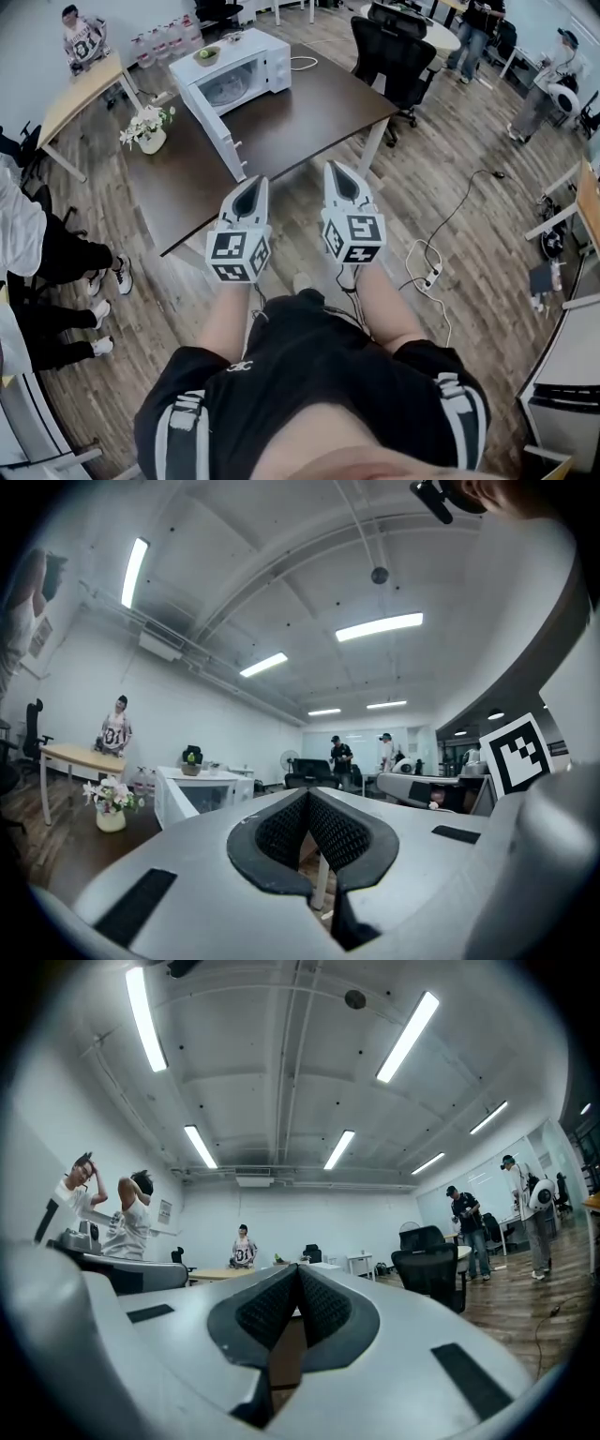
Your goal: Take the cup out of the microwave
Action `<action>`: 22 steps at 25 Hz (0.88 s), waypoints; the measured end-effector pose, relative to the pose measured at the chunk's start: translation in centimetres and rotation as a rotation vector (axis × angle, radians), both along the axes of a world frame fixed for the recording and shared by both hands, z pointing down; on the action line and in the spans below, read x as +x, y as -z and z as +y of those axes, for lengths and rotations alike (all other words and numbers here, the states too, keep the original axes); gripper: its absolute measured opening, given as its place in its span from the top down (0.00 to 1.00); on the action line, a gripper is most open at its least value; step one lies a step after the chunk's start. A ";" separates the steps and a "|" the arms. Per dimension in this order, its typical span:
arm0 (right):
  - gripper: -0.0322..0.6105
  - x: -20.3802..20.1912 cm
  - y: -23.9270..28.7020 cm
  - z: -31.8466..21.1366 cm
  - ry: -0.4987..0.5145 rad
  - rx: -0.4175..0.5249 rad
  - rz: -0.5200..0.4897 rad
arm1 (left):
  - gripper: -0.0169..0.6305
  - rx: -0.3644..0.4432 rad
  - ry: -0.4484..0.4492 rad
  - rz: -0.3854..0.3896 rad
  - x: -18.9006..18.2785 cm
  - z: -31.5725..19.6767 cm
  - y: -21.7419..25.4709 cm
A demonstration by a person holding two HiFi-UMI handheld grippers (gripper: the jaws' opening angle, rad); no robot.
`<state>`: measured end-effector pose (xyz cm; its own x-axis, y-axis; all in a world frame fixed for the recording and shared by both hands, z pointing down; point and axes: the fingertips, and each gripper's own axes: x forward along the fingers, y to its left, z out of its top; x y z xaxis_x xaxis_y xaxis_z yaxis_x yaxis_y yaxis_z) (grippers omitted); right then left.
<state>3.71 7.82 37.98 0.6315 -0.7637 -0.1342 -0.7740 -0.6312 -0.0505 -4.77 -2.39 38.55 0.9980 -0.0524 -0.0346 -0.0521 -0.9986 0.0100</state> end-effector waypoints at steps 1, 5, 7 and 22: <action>0.95 1.8 0.4 -1.1 0.009 0.000 0.003 | 0.97 -0.002 0.003 -0.003 1.9 -0.9 0.2; 0.95 8.9 1.5 -5.7 0.045 -0.001 0.009 | 0.97 -0.013 0.019 -0.008 9.4 -5.1 1.0; 0.95 12.5 2.0 -8.0 0.061 0.001 0.007 | 0.97 -0.015 0.026 -0.009 13.1 -7.2 1.4; 0.95 26.4 0.2 -20.9 0.224 0.002 -0.070 | 0.97 -0.041 0.177 -0.041 25.4 -18.5 0.9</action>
<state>30.12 -13.08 37.74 0.4541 -0.8856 -0.0977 -0.8893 -0.4439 -0.1098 20.64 -20.92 37.63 0.9735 -0.2282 0.0117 -0.2285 -0.9725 0.0443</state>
